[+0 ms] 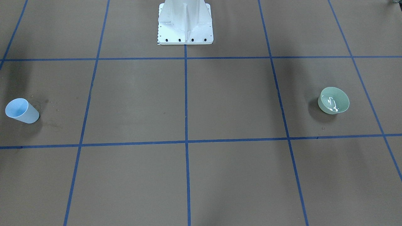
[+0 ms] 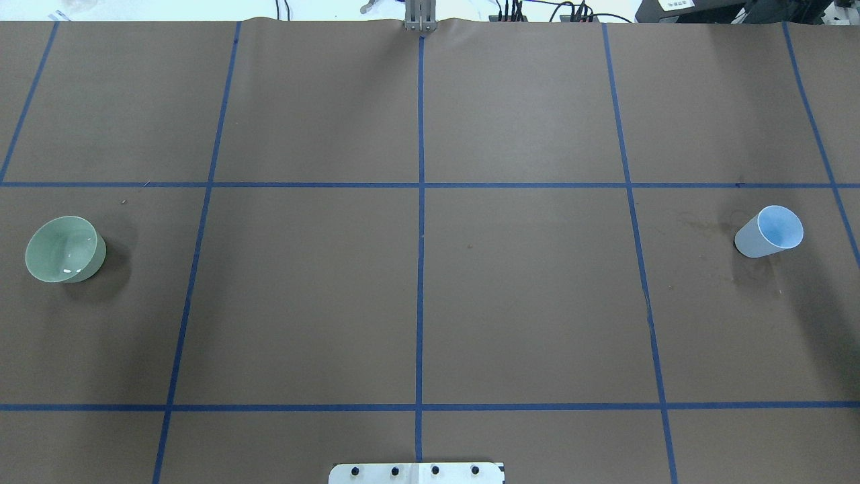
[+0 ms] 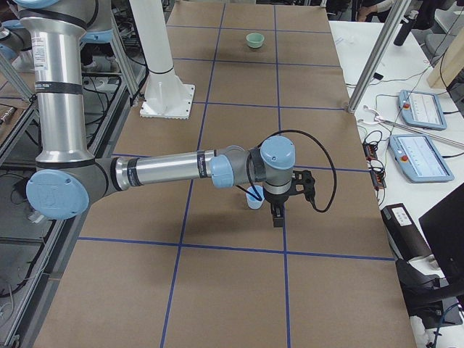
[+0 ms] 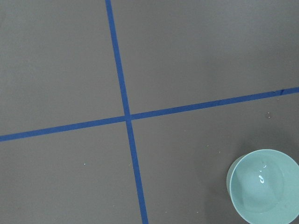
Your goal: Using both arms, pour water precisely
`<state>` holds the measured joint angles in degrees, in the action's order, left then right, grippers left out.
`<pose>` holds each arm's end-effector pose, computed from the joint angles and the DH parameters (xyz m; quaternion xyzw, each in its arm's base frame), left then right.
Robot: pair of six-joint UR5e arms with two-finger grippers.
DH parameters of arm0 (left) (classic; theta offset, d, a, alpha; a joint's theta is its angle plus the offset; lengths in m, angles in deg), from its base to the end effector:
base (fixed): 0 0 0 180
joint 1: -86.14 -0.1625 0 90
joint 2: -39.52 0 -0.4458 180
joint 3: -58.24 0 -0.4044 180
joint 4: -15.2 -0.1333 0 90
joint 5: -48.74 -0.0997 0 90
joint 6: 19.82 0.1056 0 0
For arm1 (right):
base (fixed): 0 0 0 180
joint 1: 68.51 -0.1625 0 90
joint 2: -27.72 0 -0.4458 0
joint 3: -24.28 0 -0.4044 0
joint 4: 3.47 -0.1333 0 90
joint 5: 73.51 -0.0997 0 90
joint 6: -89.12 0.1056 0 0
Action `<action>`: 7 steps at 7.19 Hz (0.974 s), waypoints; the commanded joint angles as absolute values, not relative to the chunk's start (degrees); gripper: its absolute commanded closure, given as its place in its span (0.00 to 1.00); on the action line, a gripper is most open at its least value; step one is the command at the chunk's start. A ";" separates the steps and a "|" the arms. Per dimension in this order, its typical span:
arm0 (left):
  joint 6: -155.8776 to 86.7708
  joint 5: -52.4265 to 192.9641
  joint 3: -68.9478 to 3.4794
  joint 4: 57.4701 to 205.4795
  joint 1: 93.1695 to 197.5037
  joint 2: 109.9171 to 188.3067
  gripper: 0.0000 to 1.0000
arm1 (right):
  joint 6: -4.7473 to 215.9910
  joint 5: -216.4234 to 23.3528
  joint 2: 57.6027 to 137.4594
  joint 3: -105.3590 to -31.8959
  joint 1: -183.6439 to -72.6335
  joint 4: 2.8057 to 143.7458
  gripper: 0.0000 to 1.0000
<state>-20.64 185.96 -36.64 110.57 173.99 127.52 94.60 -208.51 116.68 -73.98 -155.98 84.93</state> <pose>-0.0371 -0.4990 0.6444 0.0555 0.4010 0.0394 0.9135 0.0357 -0.5213 0.5973 0.0609 -0.3862 -0.0127 0.9203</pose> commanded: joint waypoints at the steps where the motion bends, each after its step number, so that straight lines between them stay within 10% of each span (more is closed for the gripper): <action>1: -20.79 186.11 -35.19 110.56 174.03 127.24 0.00 | 93.87 -211.66 116.85 -73.81 -156.13 87.57 0.01; 7: -20.97 188.66 -34.84 110.03 174.03 126.79 0.00 | 94.57 -211.85 117.11 -73.98 -155.96 87.67 0.01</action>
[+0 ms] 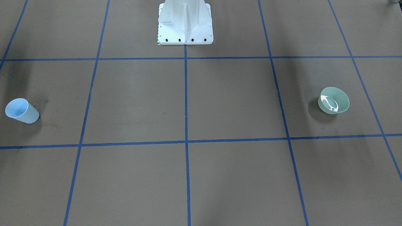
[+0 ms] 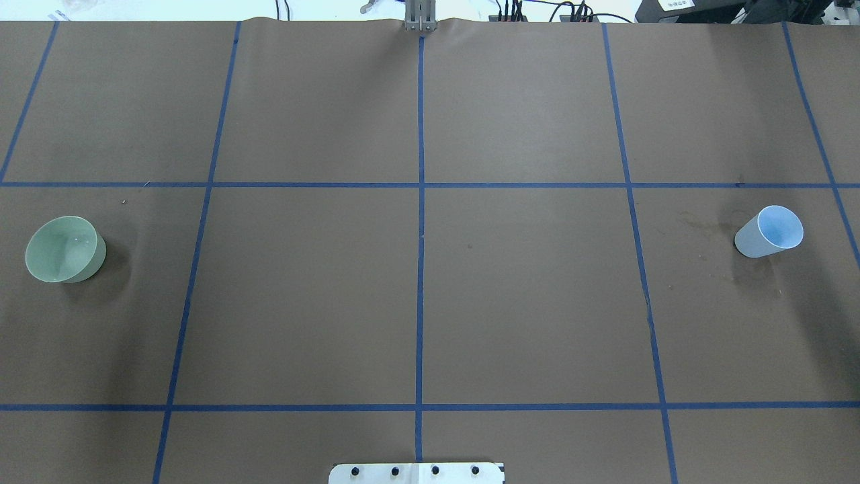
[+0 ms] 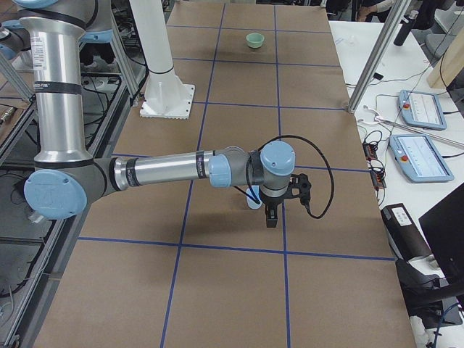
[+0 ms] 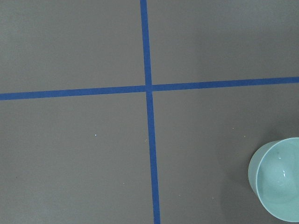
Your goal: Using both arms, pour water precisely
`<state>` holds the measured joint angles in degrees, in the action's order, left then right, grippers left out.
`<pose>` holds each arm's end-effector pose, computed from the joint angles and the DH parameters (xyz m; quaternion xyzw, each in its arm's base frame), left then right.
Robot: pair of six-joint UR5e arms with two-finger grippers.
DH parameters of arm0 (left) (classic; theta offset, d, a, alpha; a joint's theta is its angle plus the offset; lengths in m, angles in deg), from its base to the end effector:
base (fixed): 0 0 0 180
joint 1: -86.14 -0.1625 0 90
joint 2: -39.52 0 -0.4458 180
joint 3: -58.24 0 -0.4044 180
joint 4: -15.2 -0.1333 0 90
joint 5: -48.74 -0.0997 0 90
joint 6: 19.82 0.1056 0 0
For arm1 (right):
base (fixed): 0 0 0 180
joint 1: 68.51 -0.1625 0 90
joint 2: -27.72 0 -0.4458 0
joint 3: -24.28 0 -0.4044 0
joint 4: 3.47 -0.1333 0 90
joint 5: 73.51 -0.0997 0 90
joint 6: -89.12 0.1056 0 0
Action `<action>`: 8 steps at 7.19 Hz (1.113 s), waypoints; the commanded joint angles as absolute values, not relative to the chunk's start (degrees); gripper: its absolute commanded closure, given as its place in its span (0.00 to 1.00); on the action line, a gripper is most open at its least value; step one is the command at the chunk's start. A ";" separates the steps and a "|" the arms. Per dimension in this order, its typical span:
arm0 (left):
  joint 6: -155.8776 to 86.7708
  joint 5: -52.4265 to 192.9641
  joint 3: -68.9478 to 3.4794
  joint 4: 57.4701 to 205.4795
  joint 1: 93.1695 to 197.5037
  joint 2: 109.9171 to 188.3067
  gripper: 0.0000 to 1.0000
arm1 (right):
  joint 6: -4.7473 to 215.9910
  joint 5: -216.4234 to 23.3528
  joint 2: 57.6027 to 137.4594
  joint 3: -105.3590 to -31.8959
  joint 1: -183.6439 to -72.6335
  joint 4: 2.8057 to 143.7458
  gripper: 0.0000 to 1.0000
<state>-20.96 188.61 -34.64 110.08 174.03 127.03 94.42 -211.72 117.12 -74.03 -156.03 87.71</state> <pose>-0.0345 -0.4922 0.6637 0.0297 0.4222 0.0270 0.9056 0.0323 -0.5143 0.6020 0.0337 -0.4107 -0.0051 0.9111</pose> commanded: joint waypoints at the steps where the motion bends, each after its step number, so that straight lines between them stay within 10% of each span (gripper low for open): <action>1: -21.14 188.66 -34.93 110.03 174.03 127.23 0.00 | 94.57 -211.85 117.37 -73.89 -155.96 87.67 0.01; 8: -24.74 188.22 -34.66 110.56 173.42 129.70 0.00 | 94.40 -210.89 116.49 -73.72 -155.08 87.14 0.01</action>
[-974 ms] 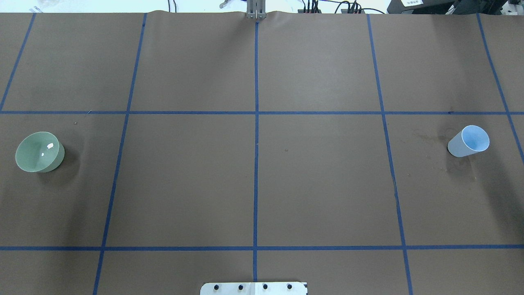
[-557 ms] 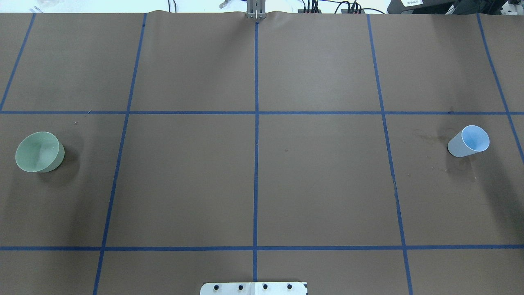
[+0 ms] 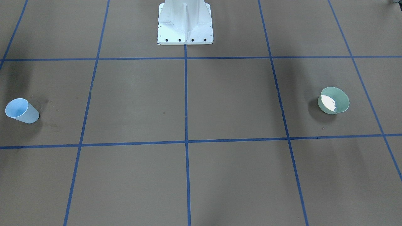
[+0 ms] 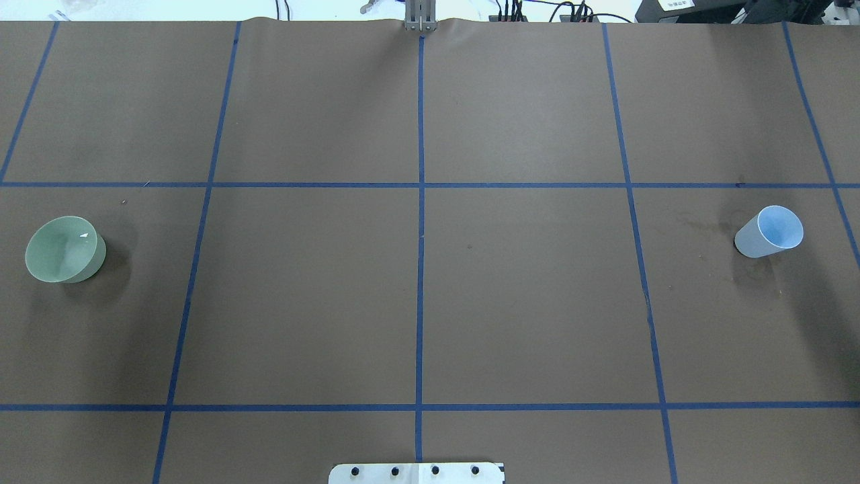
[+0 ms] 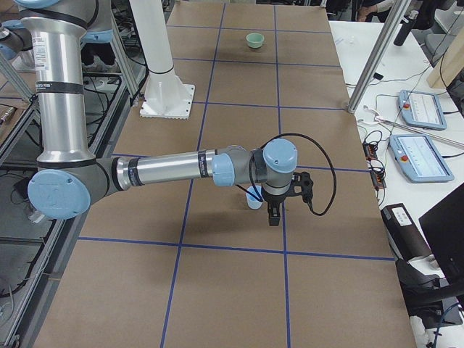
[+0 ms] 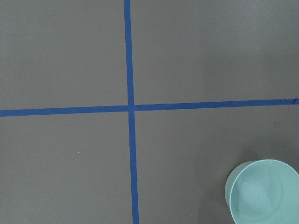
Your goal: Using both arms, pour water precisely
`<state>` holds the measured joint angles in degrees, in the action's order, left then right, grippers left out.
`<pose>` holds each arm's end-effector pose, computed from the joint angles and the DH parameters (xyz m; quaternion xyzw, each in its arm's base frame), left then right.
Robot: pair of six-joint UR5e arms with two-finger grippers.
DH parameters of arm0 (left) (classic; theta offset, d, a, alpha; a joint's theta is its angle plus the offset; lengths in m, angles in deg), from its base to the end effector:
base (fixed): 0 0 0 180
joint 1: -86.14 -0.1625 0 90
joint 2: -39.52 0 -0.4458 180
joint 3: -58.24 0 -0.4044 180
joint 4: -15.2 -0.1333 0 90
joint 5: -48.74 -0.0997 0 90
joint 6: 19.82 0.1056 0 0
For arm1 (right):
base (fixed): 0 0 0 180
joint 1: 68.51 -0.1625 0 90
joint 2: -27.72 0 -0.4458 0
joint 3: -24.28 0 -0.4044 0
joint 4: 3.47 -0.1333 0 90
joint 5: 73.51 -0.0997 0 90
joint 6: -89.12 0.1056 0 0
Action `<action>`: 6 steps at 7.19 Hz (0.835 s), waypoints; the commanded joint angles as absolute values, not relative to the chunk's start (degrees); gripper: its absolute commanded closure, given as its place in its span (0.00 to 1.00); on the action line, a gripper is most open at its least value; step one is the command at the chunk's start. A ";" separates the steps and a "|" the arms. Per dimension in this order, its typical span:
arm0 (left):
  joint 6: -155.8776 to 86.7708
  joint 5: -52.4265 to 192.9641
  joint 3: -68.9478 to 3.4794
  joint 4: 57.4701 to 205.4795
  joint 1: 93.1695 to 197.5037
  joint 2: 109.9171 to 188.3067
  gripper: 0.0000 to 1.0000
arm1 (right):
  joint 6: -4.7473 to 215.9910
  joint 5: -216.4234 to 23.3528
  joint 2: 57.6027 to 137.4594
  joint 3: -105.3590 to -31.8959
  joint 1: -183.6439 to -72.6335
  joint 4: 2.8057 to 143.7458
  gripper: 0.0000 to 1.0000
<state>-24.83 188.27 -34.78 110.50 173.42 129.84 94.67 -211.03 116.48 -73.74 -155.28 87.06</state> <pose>-0.0285 -0.5170 0.6375 0.0401 0.4214 0.0135 0.9059 0.0261 -0.5204 0.5985 0.0387 -0.4059 -0.0122 0.9130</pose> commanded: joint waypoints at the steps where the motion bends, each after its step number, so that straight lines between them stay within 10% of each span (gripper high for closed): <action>1: -24.83 187.87 -34.67 110.56 173.42 129.08 0.00 | 94.22 -210.97 116.49 -73.72 -155.08 87.06 0.01; 6: -25.10 184.97 -36.68 104.08 173.42 130.22 0.00 | 94.04 -210.45 116.76 -73.54 -154.20 86.97 0.01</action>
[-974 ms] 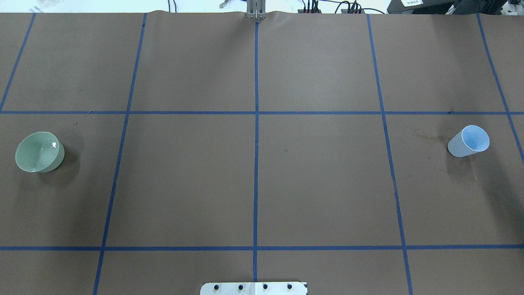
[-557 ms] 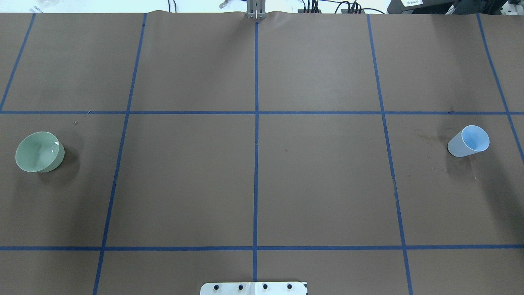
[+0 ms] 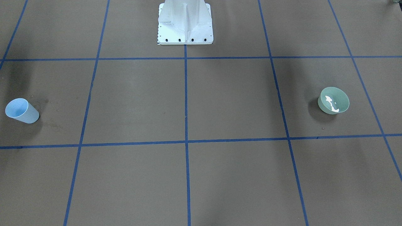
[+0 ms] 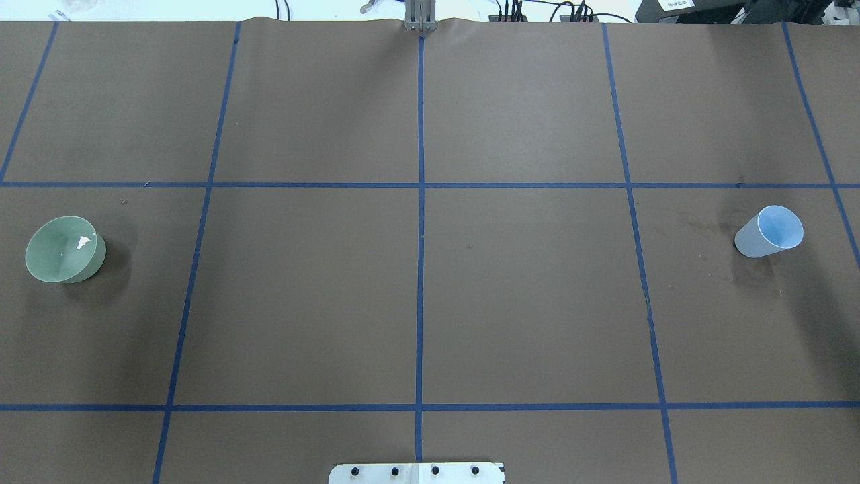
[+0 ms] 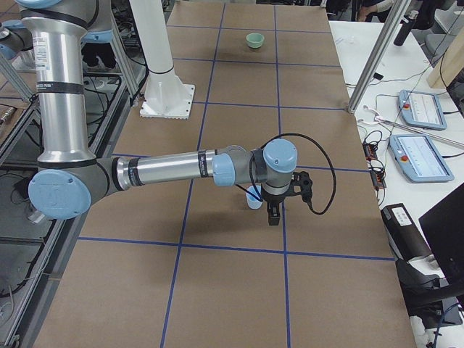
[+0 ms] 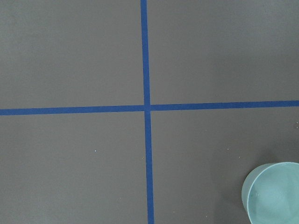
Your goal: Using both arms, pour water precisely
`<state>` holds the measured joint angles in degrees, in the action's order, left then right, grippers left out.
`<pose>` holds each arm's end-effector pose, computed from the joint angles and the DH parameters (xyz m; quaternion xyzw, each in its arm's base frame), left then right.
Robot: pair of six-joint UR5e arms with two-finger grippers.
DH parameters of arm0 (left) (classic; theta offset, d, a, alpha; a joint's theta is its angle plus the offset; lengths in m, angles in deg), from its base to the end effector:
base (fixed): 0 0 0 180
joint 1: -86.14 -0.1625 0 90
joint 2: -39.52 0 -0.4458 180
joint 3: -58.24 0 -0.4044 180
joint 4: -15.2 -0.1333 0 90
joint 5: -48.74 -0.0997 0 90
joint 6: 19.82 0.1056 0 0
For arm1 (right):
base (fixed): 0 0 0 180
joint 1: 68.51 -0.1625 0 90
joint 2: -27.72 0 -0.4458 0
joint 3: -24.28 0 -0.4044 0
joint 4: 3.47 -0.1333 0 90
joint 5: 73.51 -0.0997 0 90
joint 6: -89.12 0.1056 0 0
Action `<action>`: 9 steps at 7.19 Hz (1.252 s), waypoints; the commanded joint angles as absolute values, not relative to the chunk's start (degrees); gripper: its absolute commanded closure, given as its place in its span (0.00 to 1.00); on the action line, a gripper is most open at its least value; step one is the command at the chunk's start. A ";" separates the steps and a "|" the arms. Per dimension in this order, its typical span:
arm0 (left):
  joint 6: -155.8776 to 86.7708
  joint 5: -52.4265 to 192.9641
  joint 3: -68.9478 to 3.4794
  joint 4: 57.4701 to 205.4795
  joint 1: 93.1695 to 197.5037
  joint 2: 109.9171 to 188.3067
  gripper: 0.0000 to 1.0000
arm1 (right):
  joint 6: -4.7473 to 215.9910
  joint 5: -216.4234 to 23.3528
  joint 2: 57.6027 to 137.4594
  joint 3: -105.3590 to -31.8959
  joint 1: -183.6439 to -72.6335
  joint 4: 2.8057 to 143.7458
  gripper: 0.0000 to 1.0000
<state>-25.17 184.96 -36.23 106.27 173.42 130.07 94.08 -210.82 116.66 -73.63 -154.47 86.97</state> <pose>-0.0326 -0.5161 0.6350 0.0212 0.3944 -0.0002 0.9187 0.0191 -0.5196 0.6012 0.0365 -0.4042 -0.0225 0.9137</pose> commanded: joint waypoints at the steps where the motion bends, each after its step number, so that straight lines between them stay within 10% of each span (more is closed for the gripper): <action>1: -24.84 185.58 -36.86 104.40 173.50 129.87 0.00 | 94.04 -210.10 116.76 -73.63 -154.20 86.97 0.01; 9: -25.18 185.49 -42.84 104.58 173.24 127.32 0.00 | 94.74 -210.97 118.33 -72.56 -154.11 83.19 0.01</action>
<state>-25.19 185.54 -41.97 104.33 173.37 127.81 94.52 -210.80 117.42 -71.44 -154.11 83.45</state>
